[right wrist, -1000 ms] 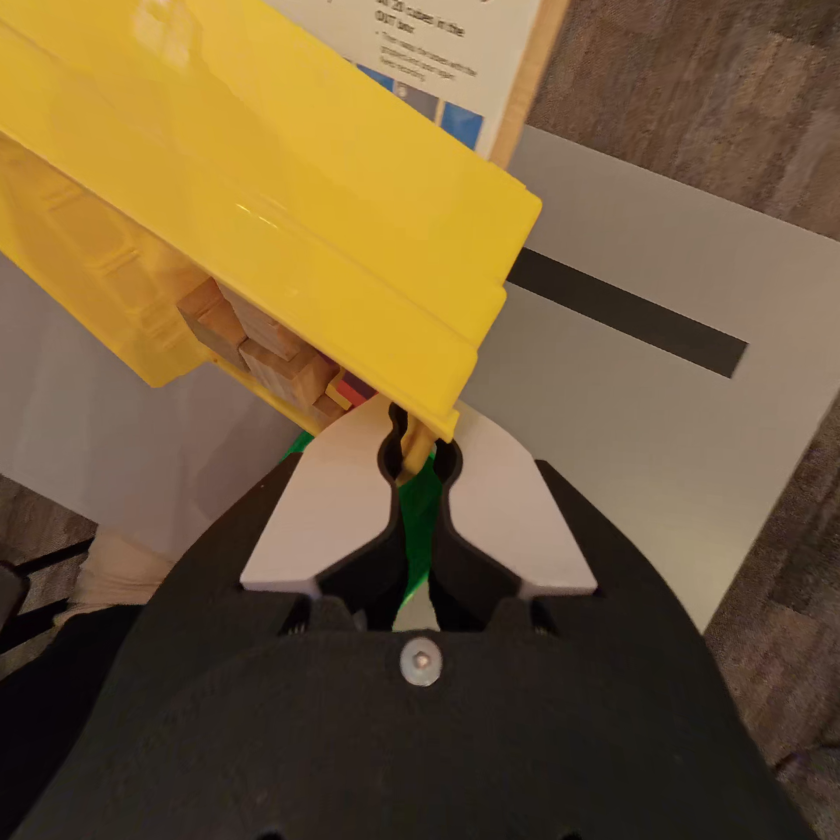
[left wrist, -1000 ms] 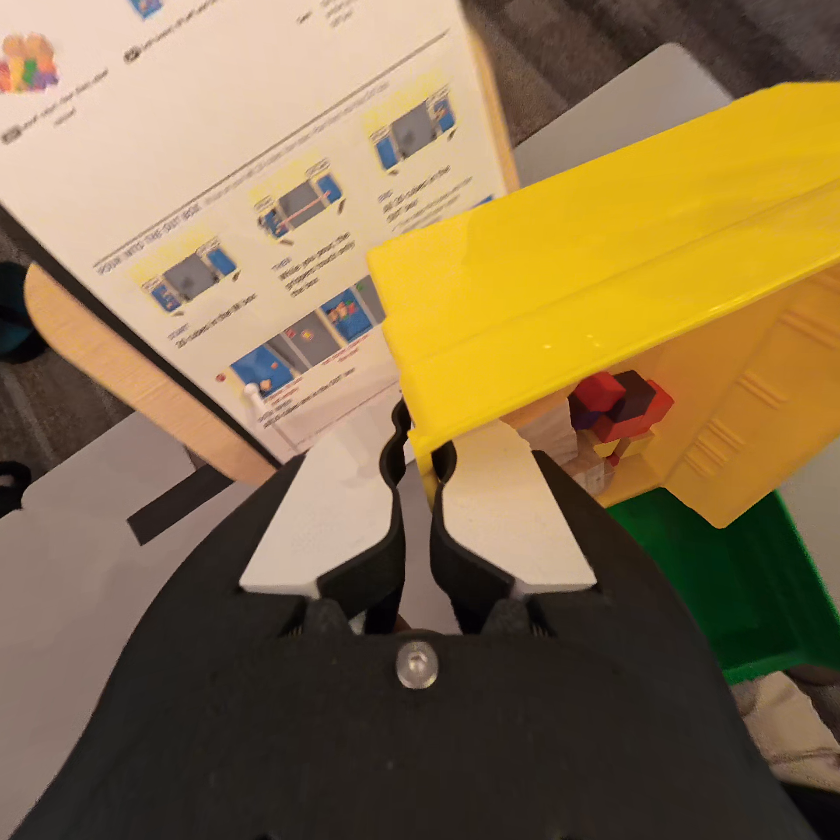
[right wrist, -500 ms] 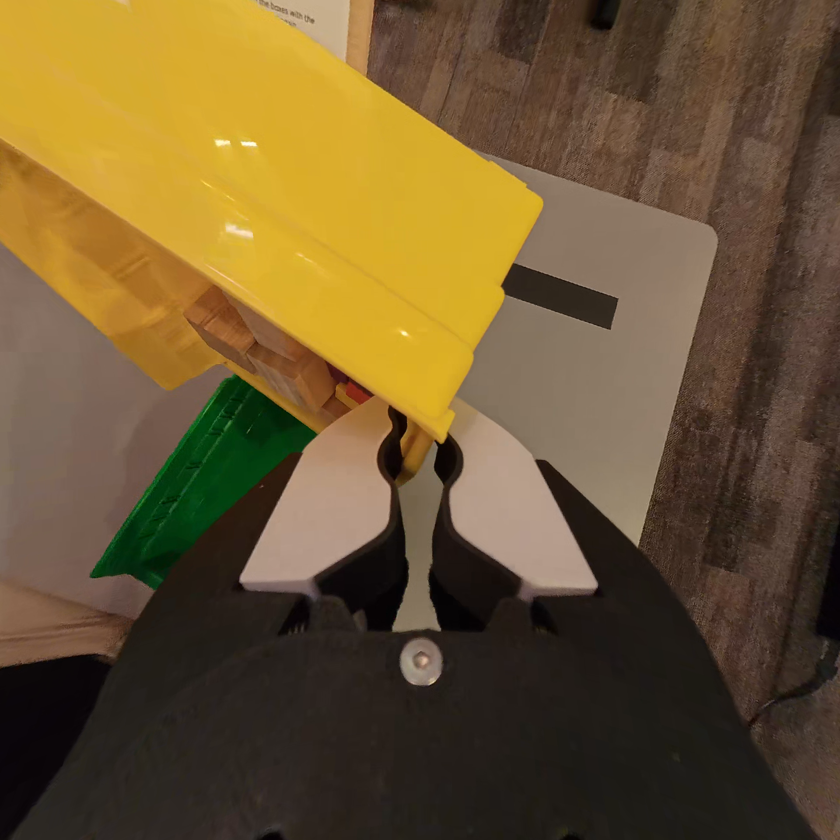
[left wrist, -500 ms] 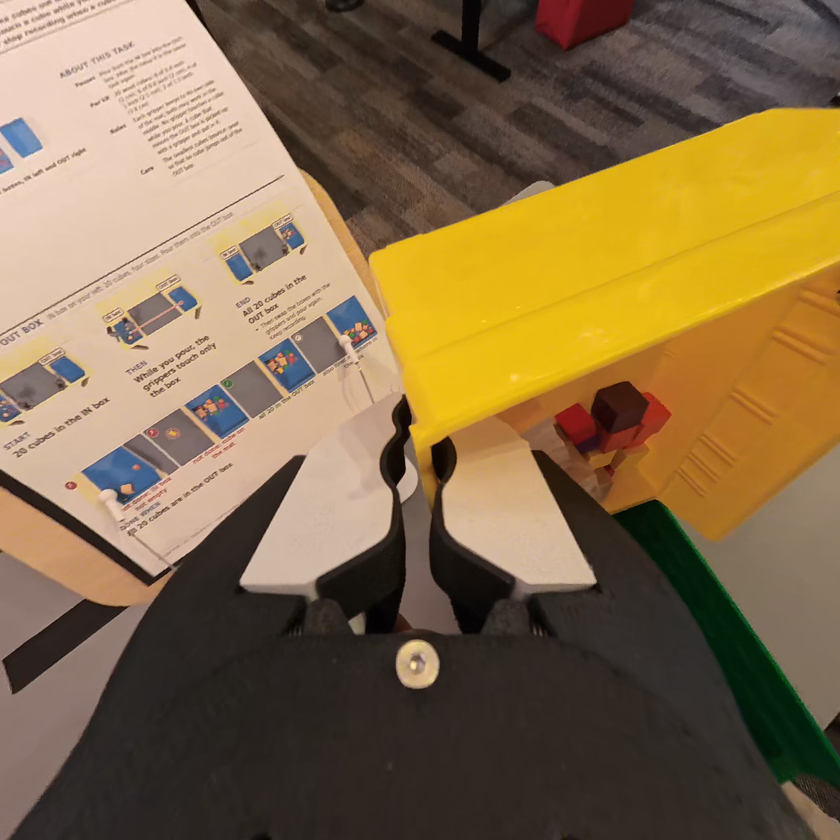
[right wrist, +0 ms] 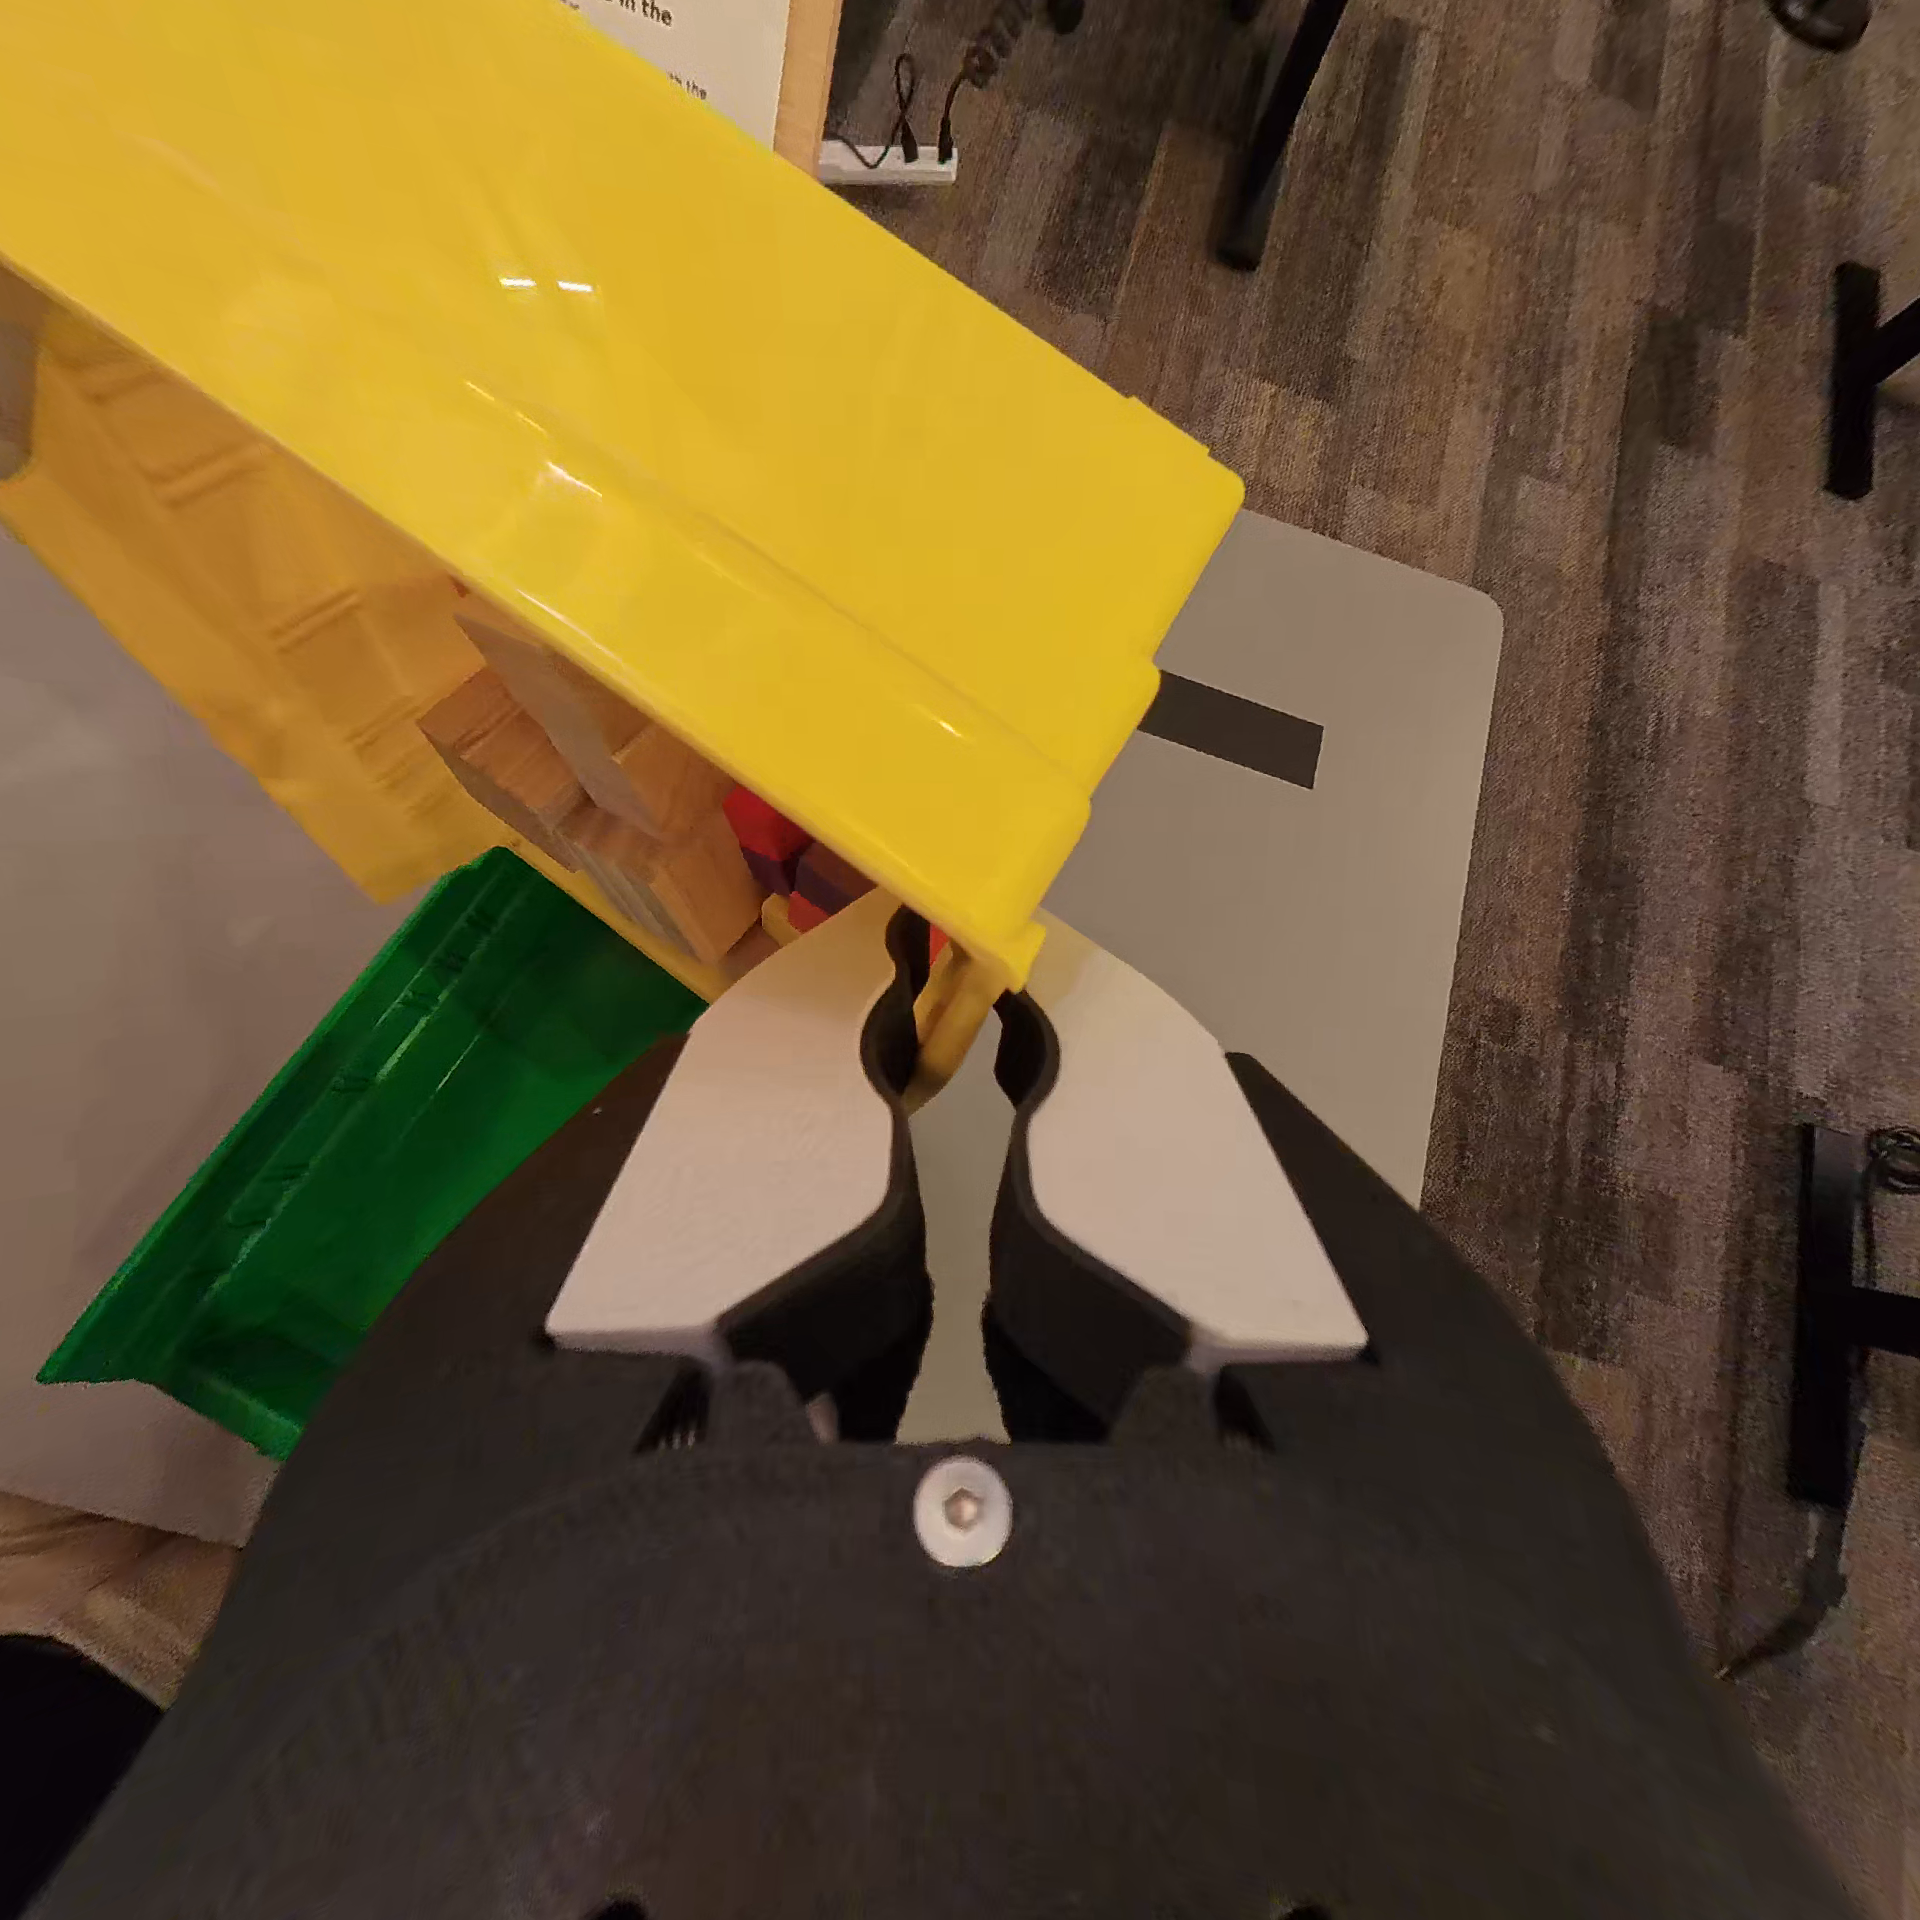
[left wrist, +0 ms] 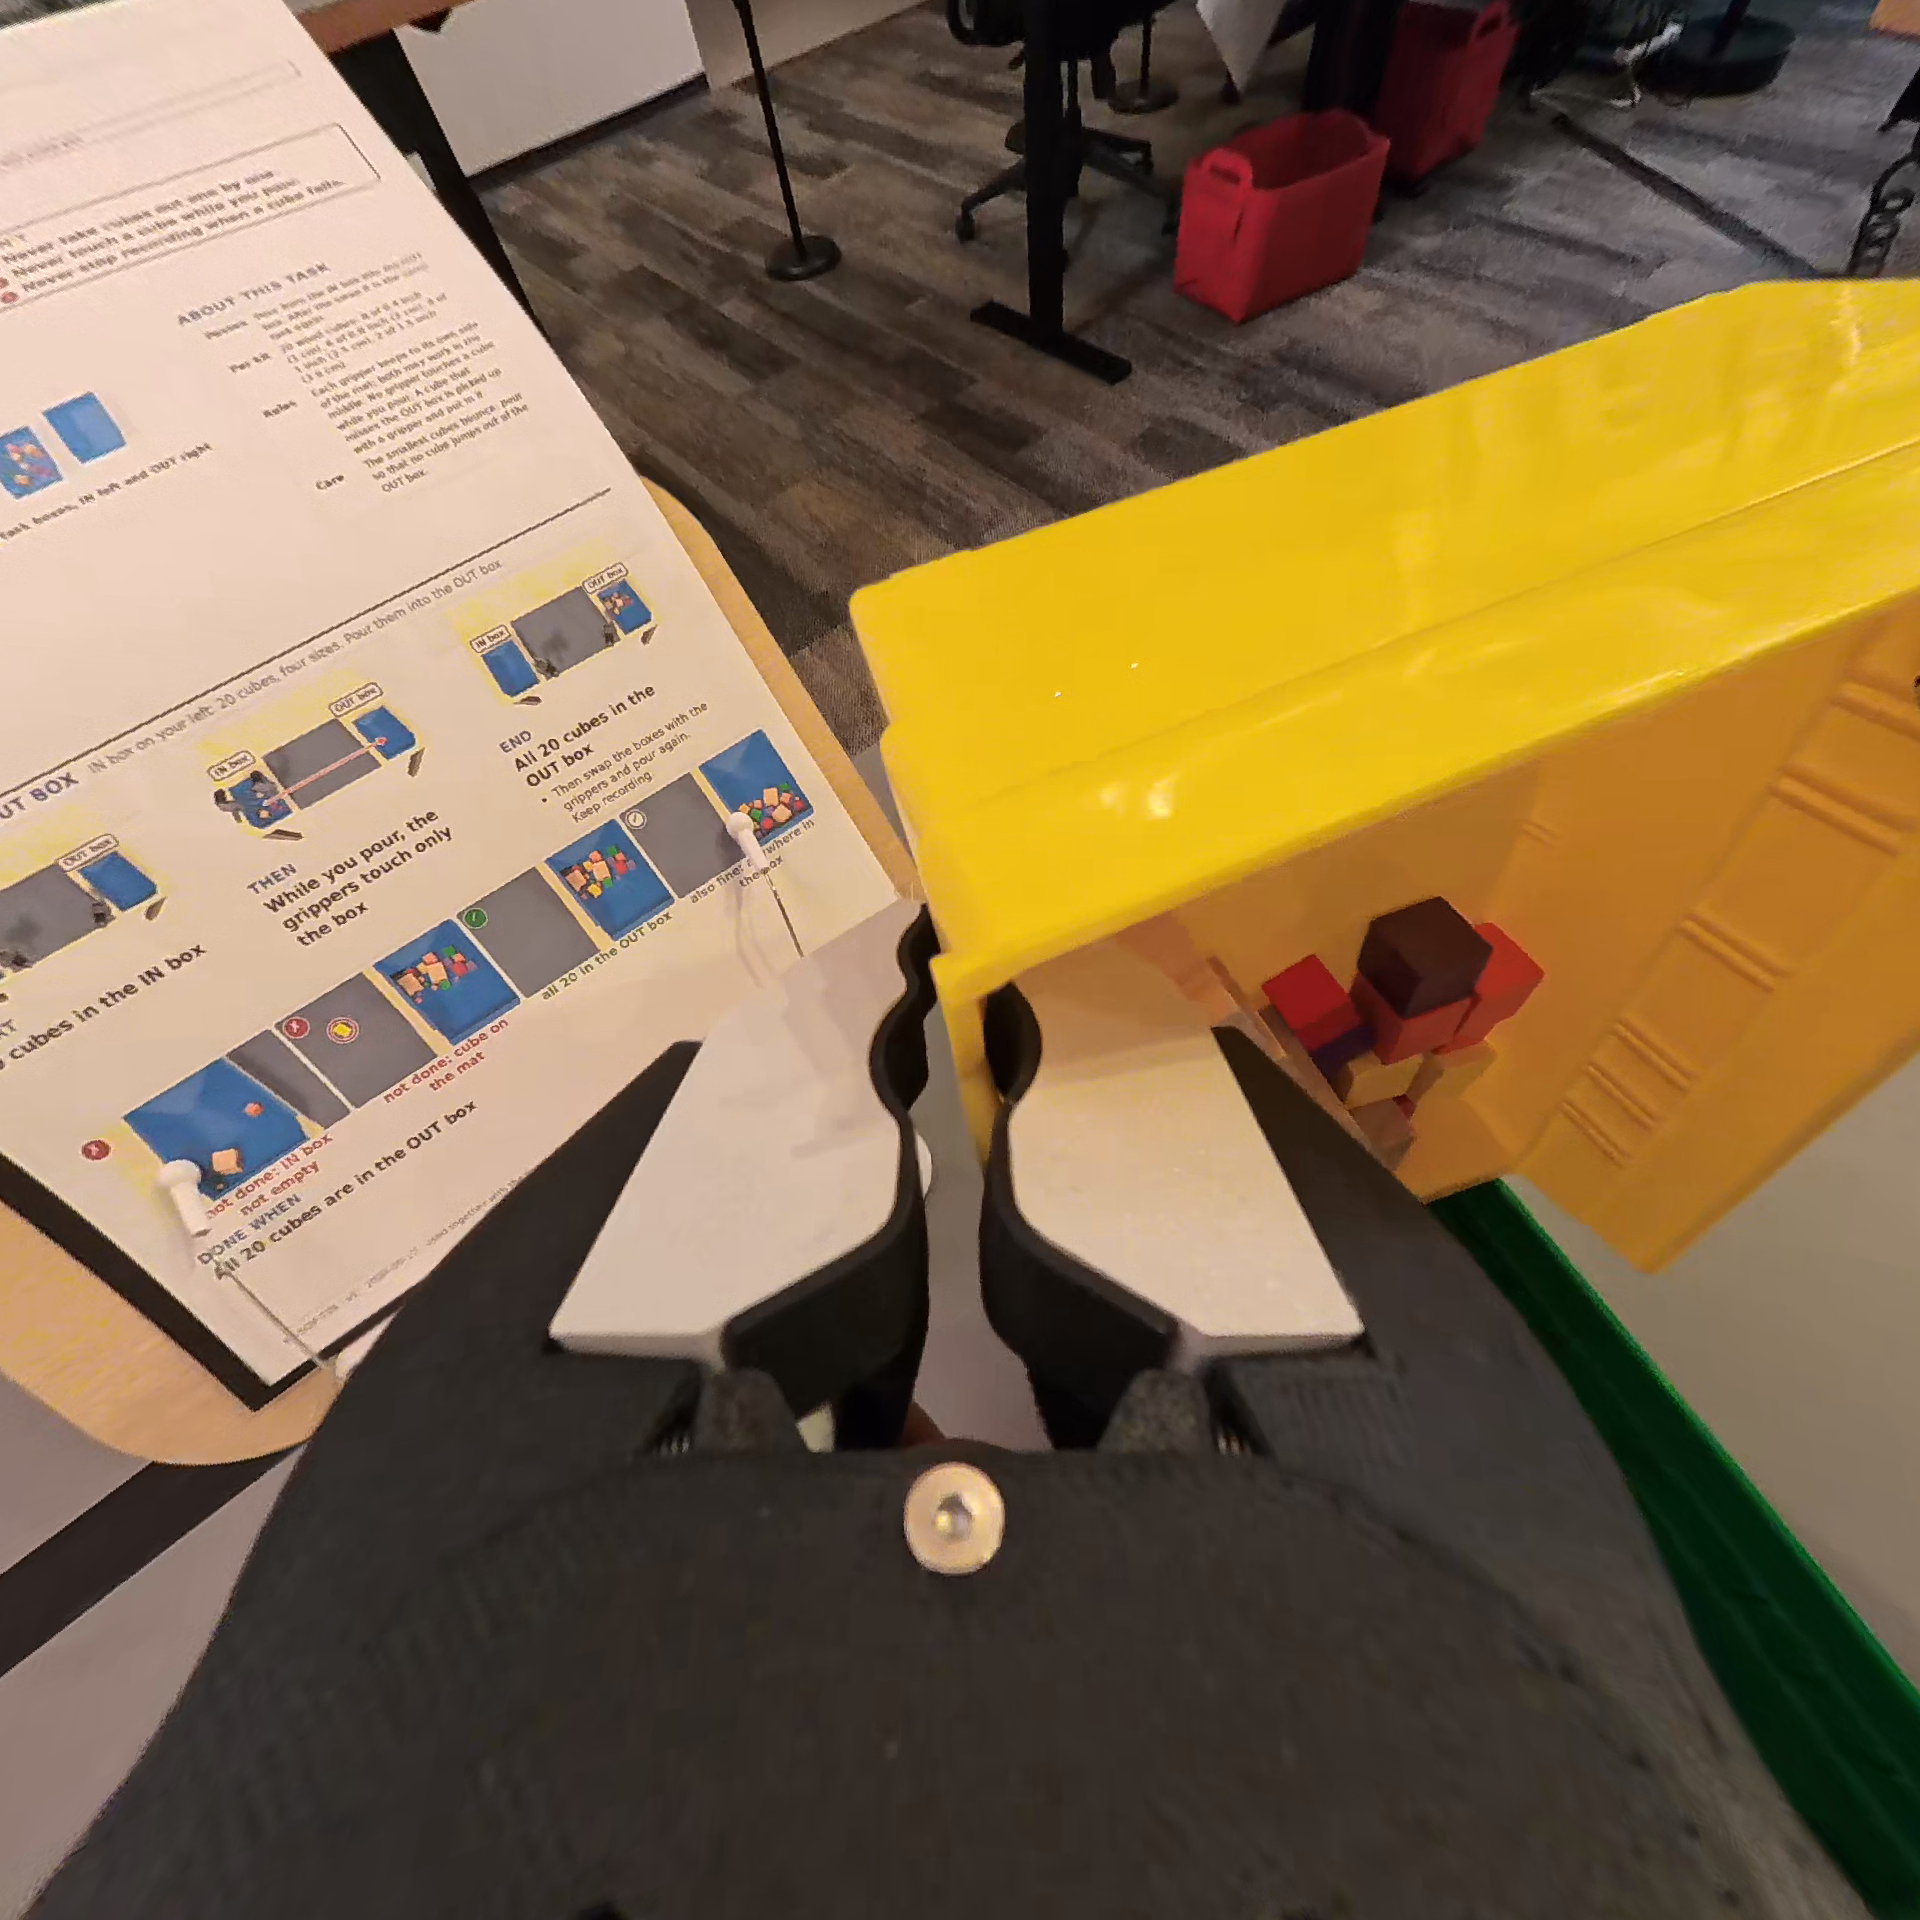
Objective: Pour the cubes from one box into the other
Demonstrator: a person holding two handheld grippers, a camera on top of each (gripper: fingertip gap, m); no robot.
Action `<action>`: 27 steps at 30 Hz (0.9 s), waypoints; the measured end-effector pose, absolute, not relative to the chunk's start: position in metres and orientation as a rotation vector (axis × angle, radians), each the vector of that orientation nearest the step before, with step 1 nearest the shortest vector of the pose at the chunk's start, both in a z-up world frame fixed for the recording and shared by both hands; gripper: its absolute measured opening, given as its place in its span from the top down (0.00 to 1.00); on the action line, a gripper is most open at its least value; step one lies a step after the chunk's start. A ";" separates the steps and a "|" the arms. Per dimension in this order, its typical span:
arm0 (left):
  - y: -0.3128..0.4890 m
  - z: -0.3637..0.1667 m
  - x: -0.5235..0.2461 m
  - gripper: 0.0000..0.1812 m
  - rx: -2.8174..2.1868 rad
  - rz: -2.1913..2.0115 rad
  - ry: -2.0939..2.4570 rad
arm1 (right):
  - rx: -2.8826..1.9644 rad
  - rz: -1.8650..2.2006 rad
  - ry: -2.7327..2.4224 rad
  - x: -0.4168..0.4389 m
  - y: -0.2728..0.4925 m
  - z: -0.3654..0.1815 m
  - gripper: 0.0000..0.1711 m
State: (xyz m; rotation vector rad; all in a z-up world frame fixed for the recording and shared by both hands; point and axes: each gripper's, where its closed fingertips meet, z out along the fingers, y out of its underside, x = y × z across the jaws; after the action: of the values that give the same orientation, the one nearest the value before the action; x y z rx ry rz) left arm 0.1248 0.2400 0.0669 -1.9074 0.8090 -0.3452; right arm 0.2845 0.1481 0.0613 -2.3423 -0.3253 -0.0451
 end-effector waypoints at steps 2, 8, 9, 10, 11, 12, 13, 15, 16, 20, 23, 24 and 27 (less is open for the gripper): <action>0.238 0.068 0.124 0.97 -1.889 -0.347 0.796 | -2.326 -0.051 -0.322 0.283 0.146 0.061 0.97; 0.233 0.070 0.124 0.97 -1.829 -0.338 0.766 | -2.279 -0.073 -0.324 0.284 0.142 0.062 0.97; 0.232 0.070 0.124 0.97 -1.821 -0.352 0.759 | -2.274 -0.074 -0.325 0.283 0.141 0.062 0.97; 0.231 0.071 0.125 0.97 -1.813 -0.361 0.755 | -2.269 -0.073 -0.324 0.283 0.140 0.062 0.97; 0.231 0.071 0.125 0.97 -1.802 -0.354 0.756 | -2.265 -0.073 -0.321 0.284 0.140 0.062 0.97; 0.230 0.071 0.125 0.97 -1.793 -0.345 0.757 | -2.260 -0.076 -0.320 0.284 0.139 0.062 0.97; 0.229 0.072 0.125 0.97 -1.787 -0.349 0.752 | -2.254 -0.078 -0.318 0.285 0.139 0.063 0.97; 0.227 0.073 0.126 0.97 -1.770 -0.348 0.753 | -2.239 -0.085 -0.309 0.286 0.138 0.064 0.97; 0.227 0.073 0.127 0.97 -1.760 -0.346 0.749 | -2.230 -0.094 -0.309 0.286 0.138 0.065 0.97; 0.223 0.082 0.127 0.97 -1.720 -0.346 0.729 | -2.197 -0.105 -0.303 0.287 0.135 0.072 0.97; 0.219 0.088 0.127 0.97 -1.690 -0.343 0.716 | -2.174 -0.104 -0.298 0.287 0.132 0.075 0.97; 0.217 0.090 0.127 0.97 -1.683 -0.338 0.714 | -2.165 -0.106 -0.299 0.286 0.130 0.076 0.97; 0.212 0.094 0.123 0.97 -1.658 -0.350 0.691 | -2.140 -0.116 -0.305 0.283 0.125 0.079 0.97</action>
State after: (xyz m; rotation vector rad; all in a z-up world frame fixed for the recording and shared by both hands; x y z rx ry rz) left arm 0.1232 0.2117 0.0936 -1.6579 0.6907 -0.3504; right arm 0.2826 0.1250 0.0792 -2.1400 -0.3053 -0.1158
